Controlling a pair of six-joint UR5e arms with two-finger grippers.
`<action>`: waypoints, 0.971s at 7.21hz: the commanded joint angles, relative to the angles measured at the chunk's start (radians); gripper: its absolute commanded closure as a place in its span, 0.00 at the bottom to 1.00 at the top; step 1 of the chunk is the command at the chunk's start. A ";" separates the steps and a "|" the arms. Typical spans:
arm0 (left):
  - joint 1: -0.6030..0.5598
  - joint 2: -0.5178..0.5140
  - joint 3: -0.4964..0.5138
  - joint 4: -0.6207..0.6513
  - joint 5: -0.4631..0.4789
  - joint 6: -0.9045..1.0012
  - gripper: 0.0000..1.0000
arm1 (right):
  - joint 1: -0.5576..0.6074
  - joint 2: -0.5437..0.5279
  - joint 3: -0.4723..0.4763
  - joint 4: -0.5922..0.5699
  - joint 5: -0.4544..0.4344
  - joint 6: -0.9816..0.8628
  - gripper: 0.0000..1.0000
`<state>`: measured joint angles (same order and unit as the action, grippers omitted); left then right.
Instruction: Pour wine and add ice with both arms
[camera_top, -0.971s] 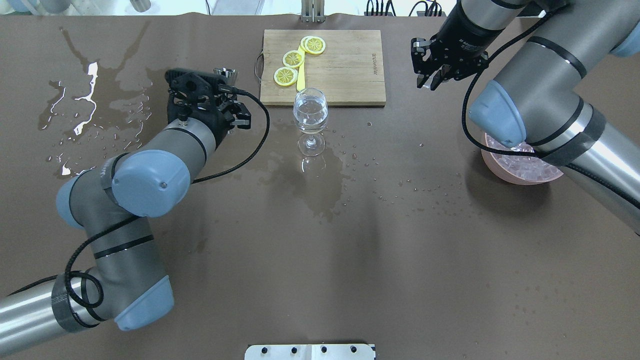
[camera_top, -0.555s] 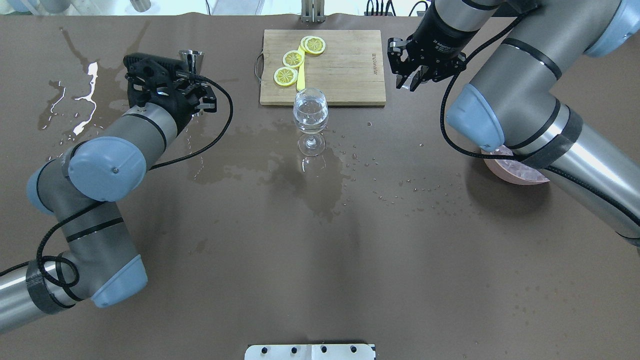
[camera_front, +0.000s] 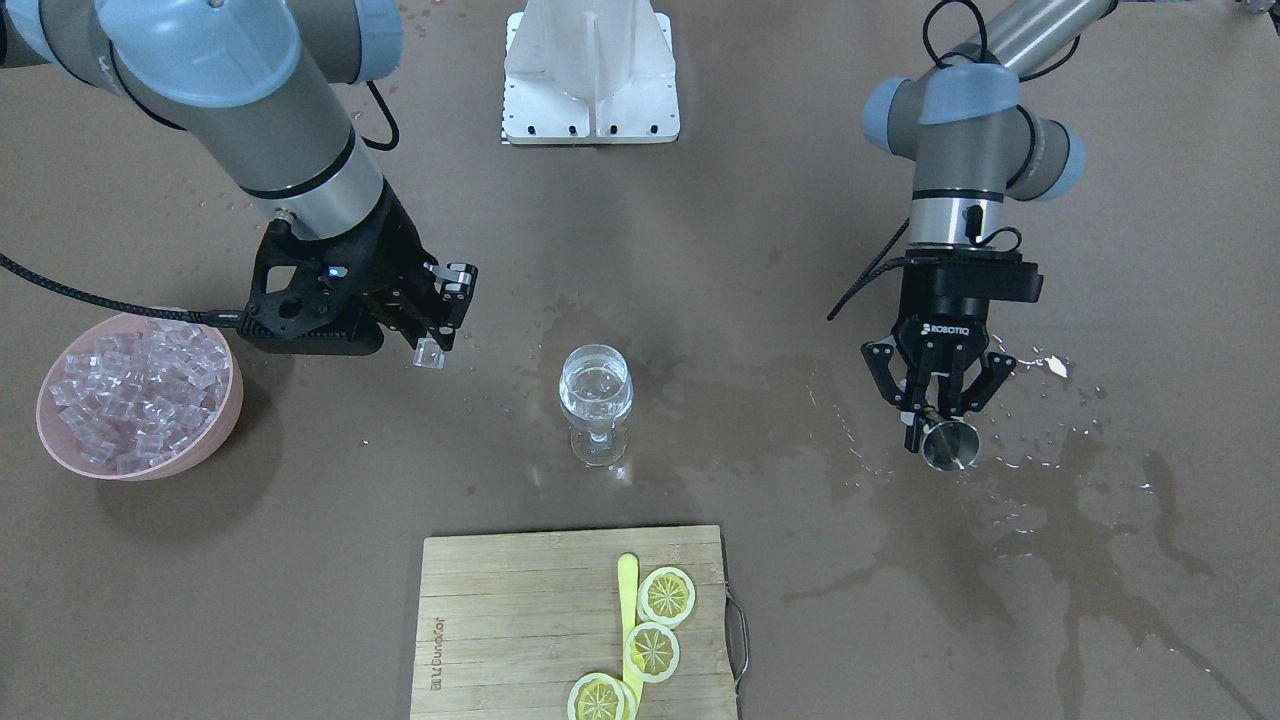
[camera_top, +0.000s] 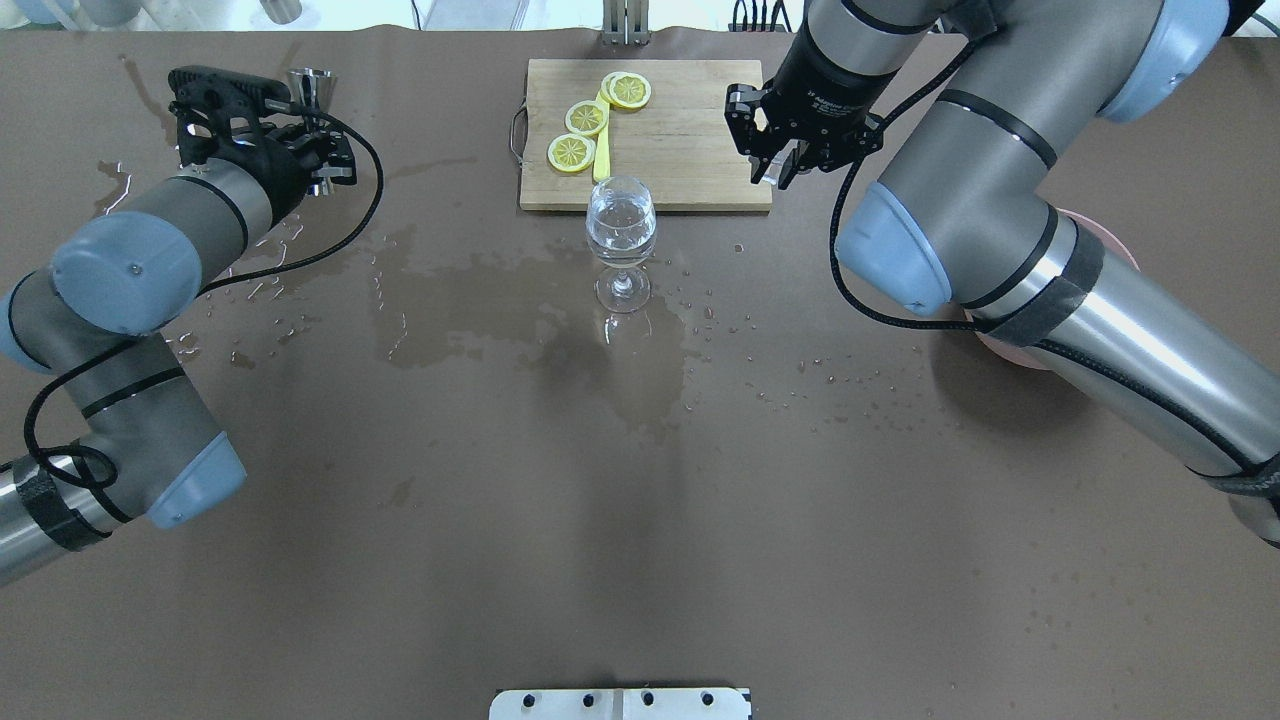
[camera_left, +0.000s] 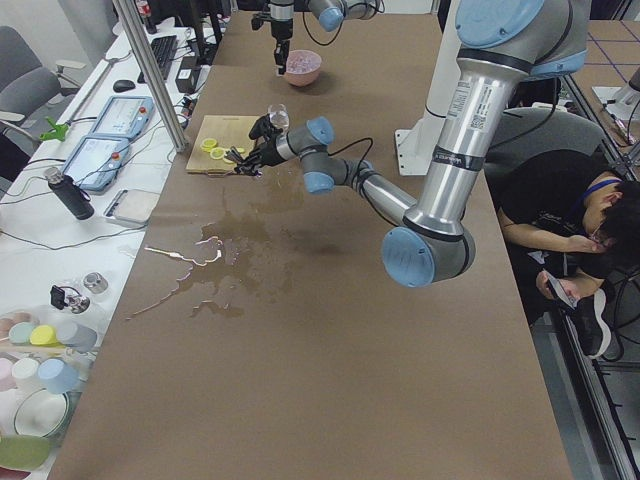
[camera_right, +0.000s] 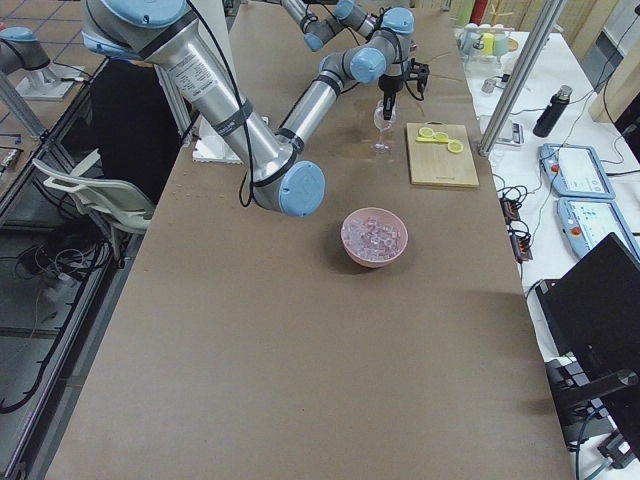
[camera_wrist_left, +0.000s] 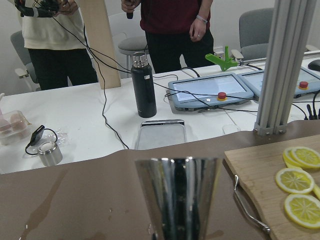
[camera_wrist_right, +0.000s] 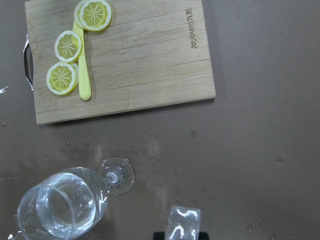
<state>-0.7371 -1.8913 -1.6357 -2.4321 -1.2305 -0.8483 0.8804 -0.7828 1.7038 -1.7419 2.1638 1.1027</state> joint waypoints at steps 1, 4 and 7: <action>-0.076 0.041 0.100 -0.164 -0.064 0.031 0.72 | -0.004 0.011 -0.018 0.004 -0.010 0.000 1.00; -0.148 0.064 0.250 -0.383 -0.099 0.032 0.72 | -0.017 0.051 -0.053 0.002 -0.028 0.002 1.00; -0.241 0.135 0.358 -0.557 -0.178 0.067 0.72 | -0.044 0.171 -0.165 0.010 -0.035 0.028 1.00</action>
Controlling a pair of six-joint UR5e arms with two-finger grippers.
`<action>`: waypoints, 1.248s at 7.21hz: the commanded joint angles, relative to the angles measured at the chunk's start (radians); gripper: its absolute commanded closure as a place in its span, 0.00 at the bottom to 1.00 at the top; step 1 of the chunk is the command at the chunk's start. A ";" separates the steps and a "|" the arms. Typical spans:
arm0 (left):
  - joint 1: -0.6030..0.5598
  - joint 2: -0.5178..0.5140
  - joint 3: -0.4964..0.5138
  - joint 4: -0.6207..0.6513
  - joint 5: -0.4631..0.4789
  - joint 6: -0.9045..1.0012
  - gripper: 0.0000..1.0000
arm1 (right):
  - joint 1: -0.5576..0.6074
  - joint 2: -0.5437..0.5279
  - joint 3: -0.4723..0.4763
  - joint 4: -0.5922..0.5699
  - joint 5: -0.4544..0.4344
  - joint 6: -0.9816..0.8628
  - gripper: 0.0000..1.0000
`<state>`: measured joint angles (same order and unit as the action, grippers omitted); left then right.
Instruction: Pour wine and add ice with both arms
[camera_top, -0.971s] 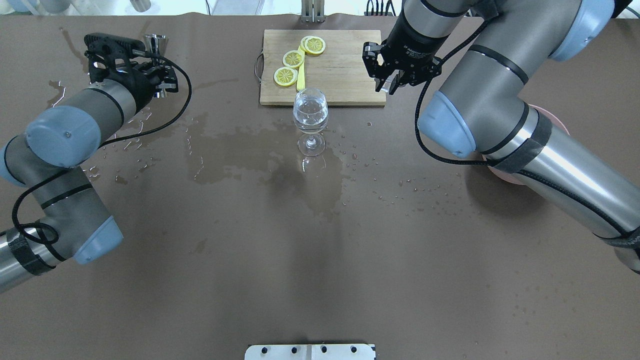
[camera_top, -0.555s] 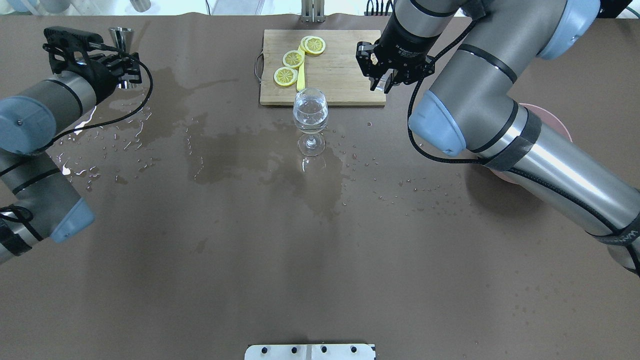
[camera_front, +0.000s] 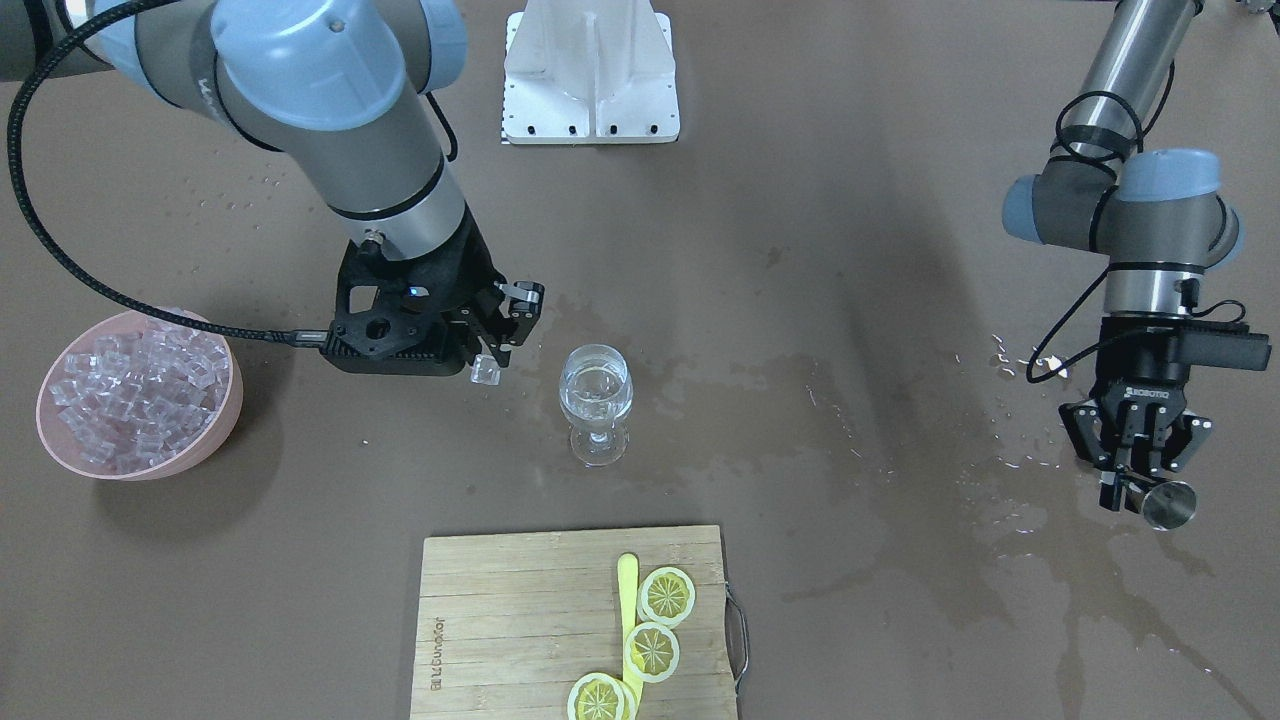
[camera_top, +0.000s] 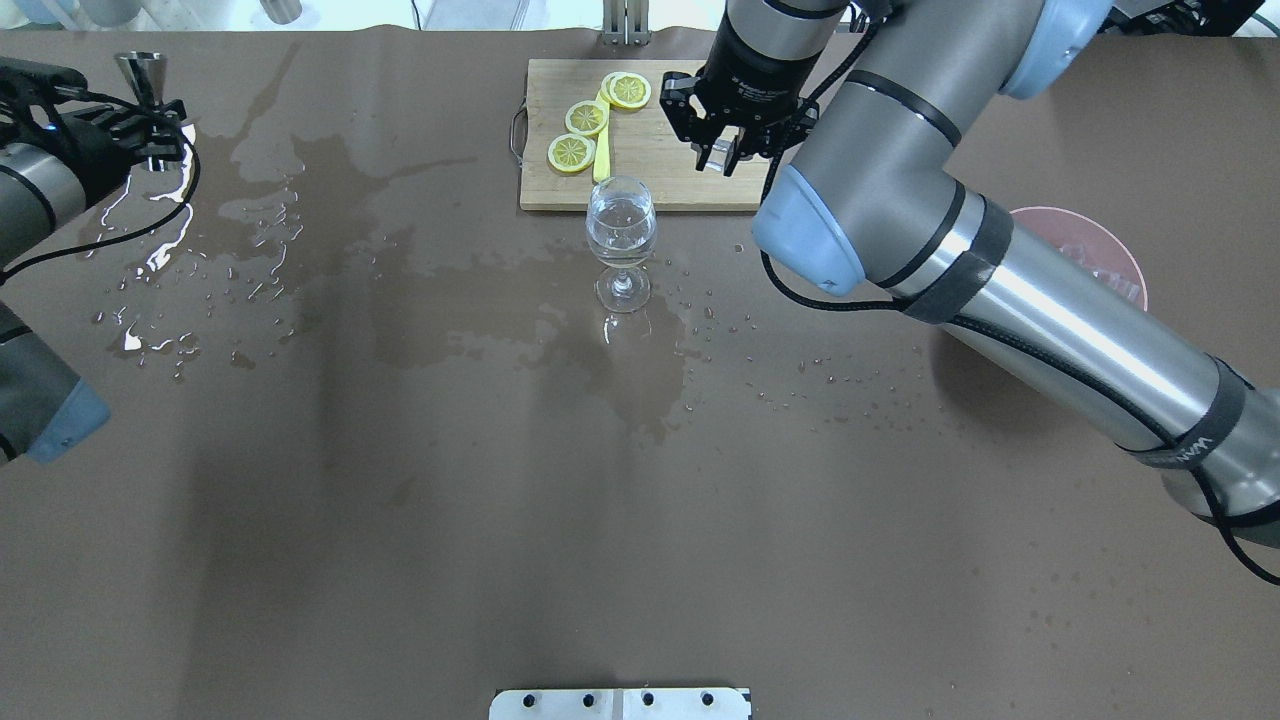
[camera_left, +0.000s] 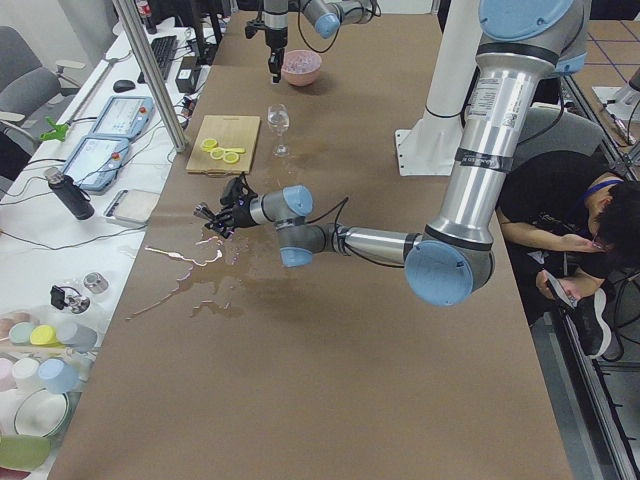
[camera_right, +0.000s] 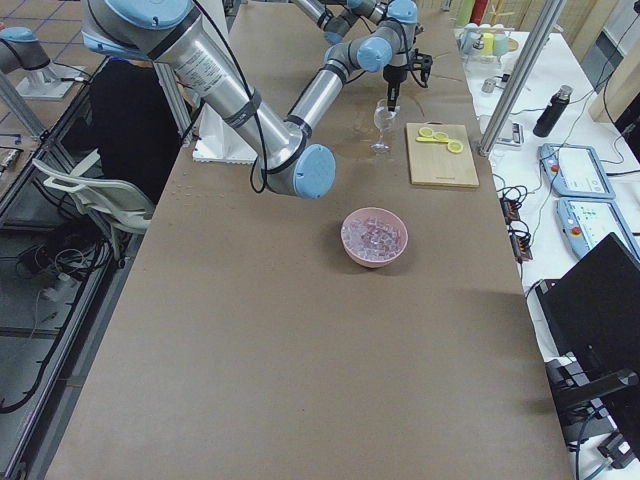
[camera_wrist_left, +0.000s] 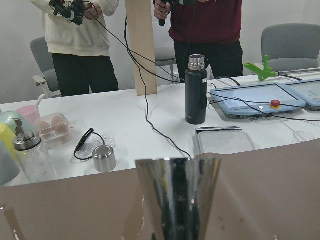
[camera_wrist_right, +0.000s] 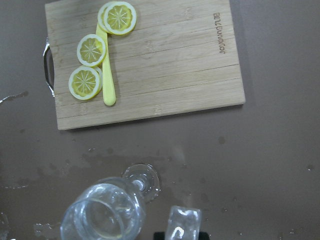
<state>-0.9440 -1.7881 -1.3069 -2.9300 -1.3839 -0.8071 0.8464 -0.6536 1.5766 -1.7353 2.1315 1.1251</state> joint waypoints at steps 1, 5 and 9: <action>-0.045 0.062 0.035 -0.090 -0.024 0.028 0.72 | -0.023 0.070 -0.065 0.005 -0.010 0.004 1.00; -0.058 0.082 0.130 -0.218 -0.018 0.020 0.71 | -0.076 0.124 -0.177 0.080 -0.083 0.013 1.00; -0.055 0.096 0.175 -0.304 0.011 0.014 0.70 | -0.093 0.166 -0.253 0.135 -0.113 0.042 1.00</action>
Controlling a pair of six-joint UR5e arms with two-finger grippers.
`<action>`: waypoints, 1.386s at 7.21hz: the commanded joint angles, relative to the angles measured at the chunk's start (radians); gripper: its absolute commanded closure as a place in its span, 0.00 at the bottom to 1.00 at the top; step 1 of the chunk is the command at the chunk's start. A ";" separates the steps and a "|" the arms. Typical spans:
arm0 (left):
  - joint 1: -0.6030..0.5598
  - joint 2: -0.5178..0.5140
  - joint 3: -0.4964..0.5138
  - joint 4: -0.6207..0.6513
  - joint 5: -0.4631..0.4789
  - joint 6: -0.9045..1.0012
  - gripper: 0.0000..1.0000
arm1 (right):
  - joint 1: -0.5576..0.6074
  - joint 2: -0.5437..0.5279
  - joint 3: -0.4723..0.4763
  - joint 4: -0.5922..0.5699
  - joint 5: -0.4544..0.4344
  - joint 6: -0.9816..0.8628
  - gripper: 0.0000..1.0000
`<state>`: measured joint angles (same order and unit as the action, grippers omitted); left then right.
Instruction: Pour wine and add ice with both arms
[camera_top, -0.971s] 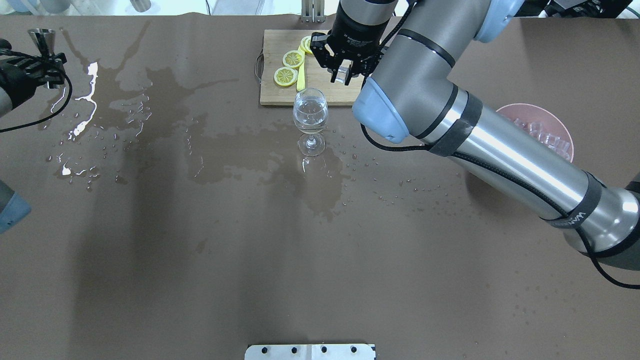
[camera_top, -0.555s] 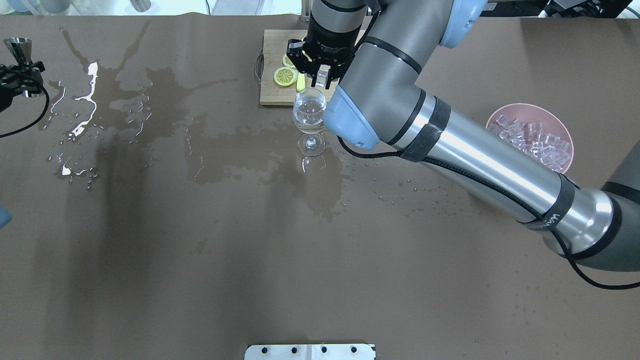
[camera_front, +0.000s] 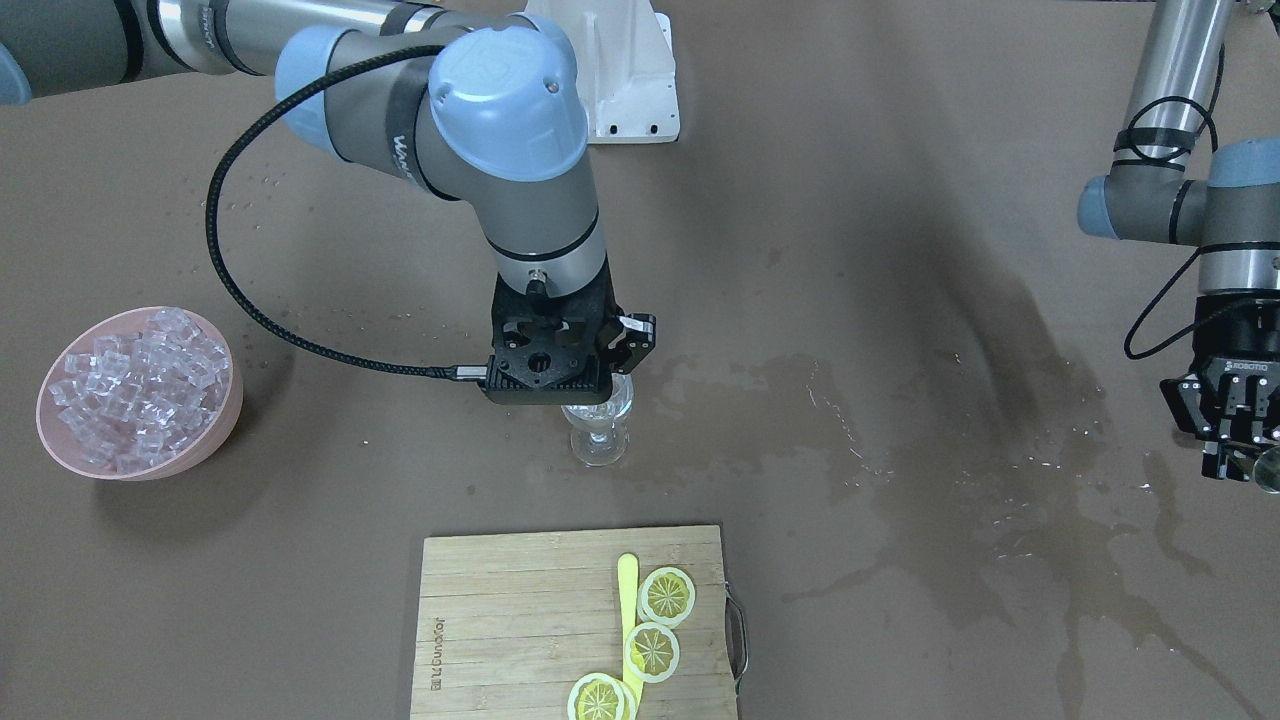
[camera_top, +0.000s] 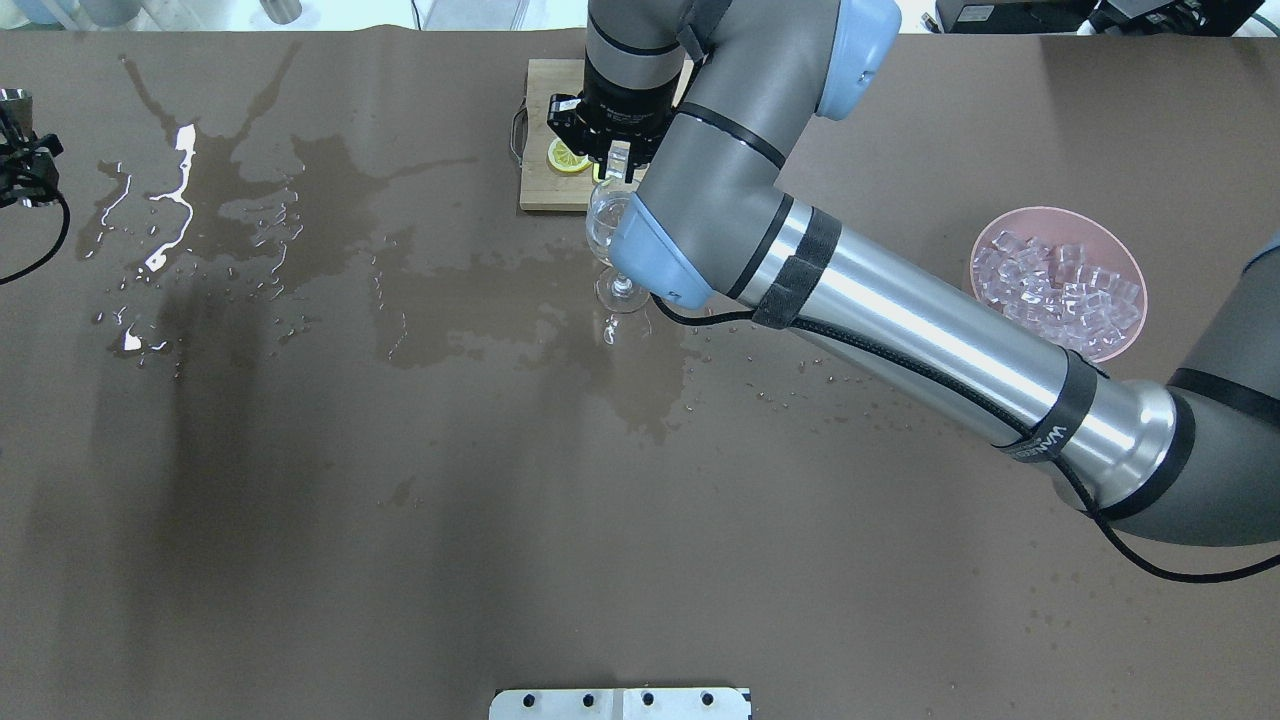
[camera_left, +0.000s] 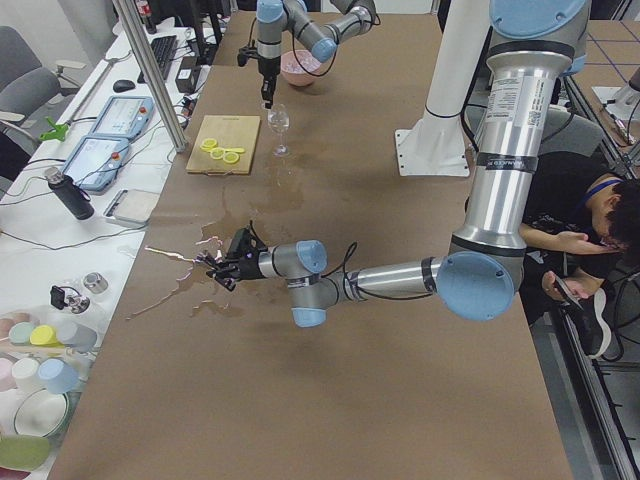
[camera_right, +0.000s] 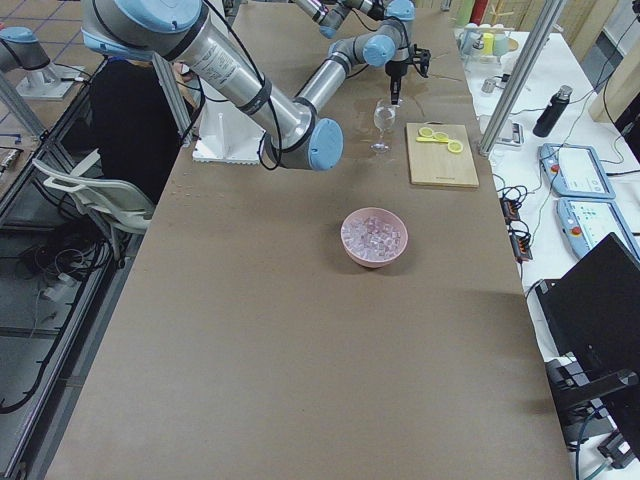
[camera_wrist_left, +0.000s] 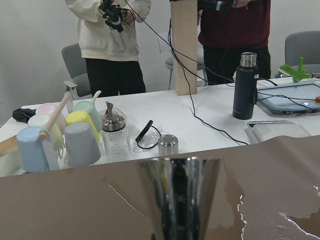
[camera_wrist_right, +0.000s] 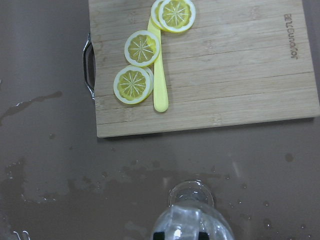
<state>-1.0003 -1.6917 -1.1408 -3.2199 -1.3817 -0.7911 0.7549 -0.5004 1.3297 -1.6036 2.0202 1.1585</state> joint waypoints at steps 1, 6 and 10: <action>0.008 -0.003 0.016 -0.014 0.050 -0.019 0.70 | -0.002 0.013 -0.004 0.004 0.000 0.009 1.00; 0.014 -0.020 0.071 -0.060 0.107 -0.042 0.66 | 0.027 -0.027 0.062 -0.003 0.038 0.006 1.00; 0.038 -0.020 0.073 -0.061 0.133 -0.077 0.82 | 0.009 -0.053 0.080 0.004 0.031 0.038 1.00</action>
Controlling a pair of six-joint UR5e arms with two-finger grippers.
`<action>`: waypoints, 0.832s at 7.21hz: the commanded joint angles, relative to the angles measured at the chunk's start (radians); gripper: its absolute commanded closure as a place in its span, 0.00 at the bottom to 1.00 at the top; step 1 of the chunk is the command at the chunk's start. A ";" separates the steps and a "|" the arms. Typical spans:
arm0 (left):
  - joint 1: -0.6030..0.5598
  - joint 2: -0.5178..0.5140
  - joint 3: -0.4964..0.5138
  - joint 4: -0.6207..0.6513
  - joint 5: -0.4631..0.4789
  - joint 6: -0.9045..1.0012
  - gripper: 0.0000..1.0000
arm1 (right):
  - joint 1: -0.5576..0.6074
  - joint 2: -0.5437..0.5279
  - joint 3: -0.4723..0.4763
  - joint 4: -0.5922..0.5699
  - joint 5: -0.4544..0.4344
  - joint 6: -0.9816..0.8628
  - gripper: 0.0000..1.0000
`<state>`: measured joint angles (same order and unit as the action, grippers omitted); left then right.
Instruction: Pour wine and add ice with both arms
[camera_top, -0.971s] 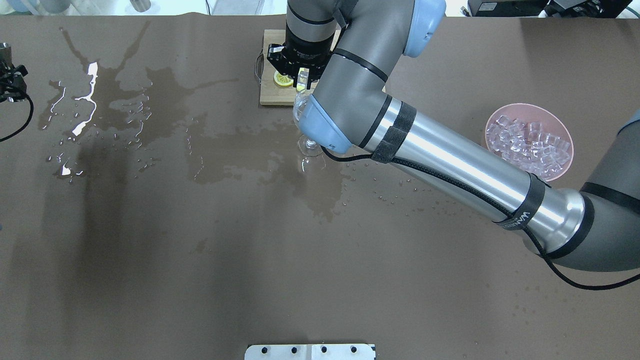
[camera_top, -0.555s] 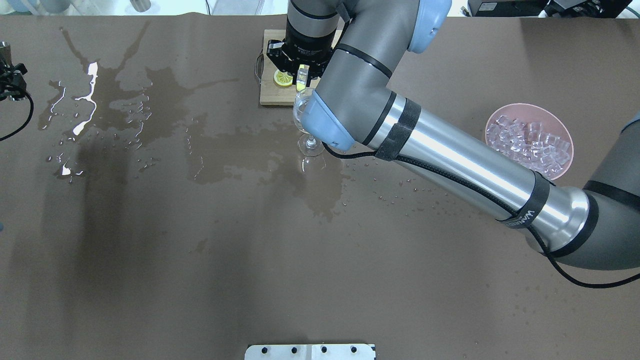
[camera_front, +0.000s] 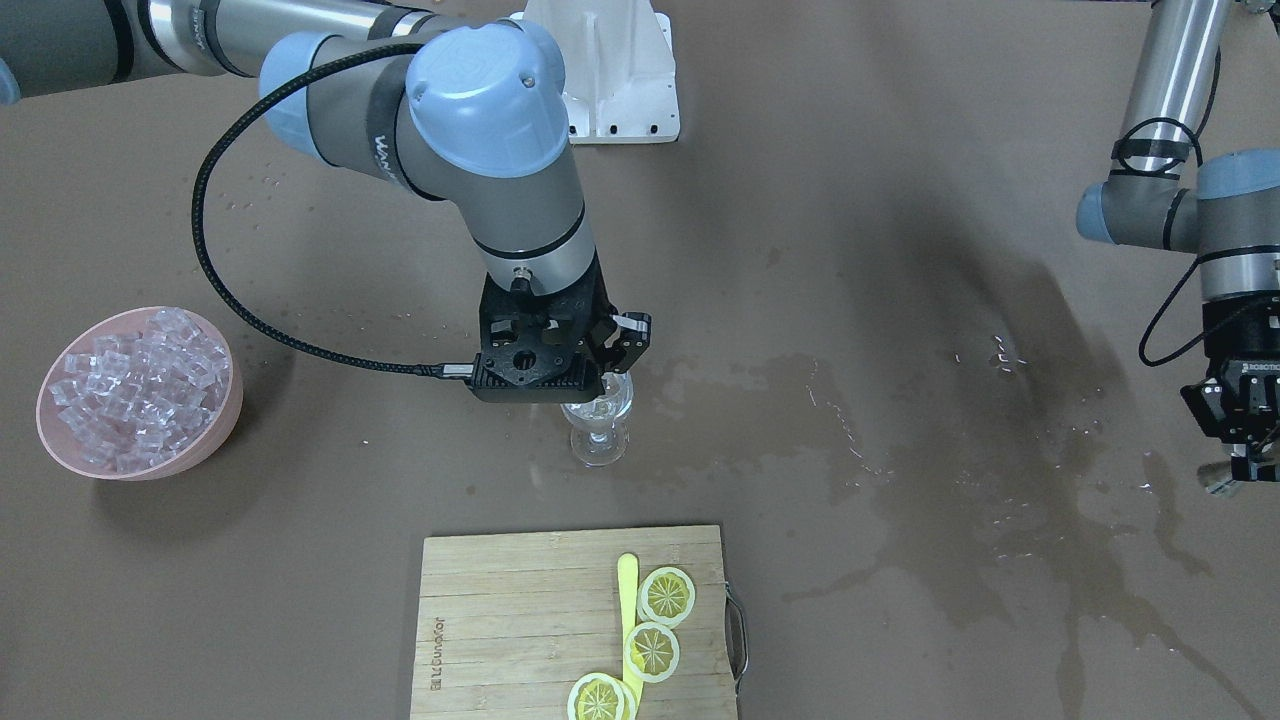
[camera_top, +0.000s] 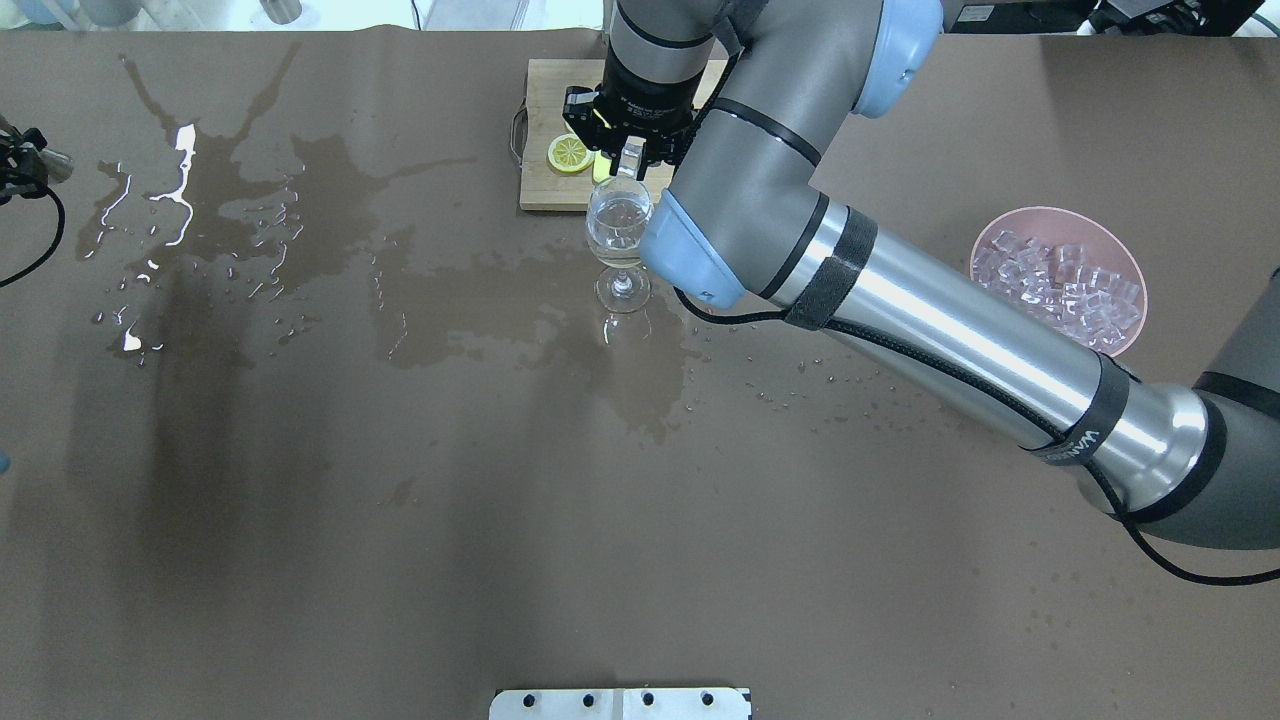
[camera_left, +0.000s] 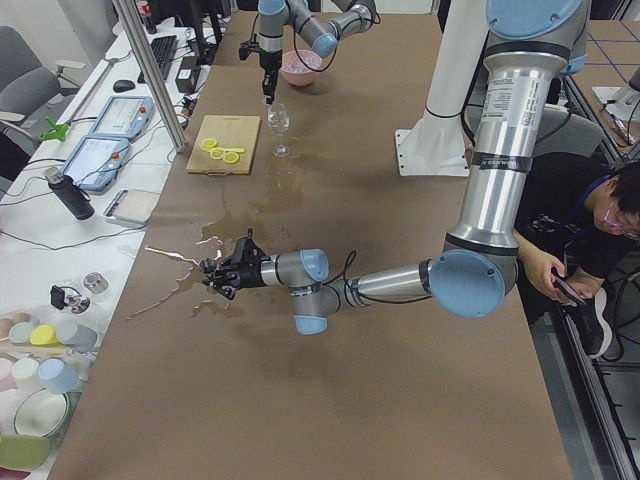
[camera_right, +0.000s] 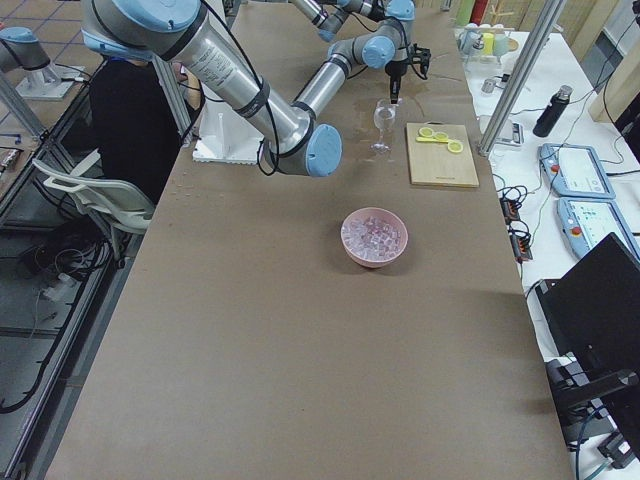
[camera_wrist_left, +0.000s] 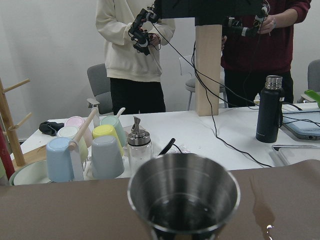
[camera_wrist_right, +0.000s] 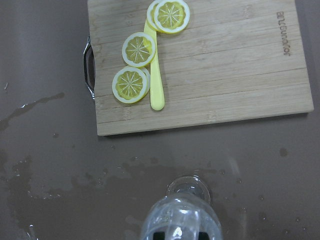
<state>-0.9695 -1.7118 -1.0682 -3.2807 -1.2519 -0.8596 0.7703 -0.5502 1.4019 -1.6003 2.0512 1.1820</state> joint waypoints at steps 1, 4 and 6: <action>0.008 0.000 0.001 0.000 0.003 -0.009 0.81 | -0.012 -0.007 0.025 0.000 0.000 0.027 1.00; 0.021 0.000 0.008 0.006 0.003 -0.009 0.80 | -0.055 -0.026 0.046 0.002 -0.028 0.061 1.00; 0.038 0.000 0.010 0.012 0.002 -0.016 0.80 | -0.057 -0.036 0.057 0.005 -0.046 0.044 0.00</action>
<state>-0.9407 -1.7117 -1.0597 -3.2731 -1.2497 -0.8708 0.7157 -0.5793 1.4503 -1.5965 2.0187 1.2363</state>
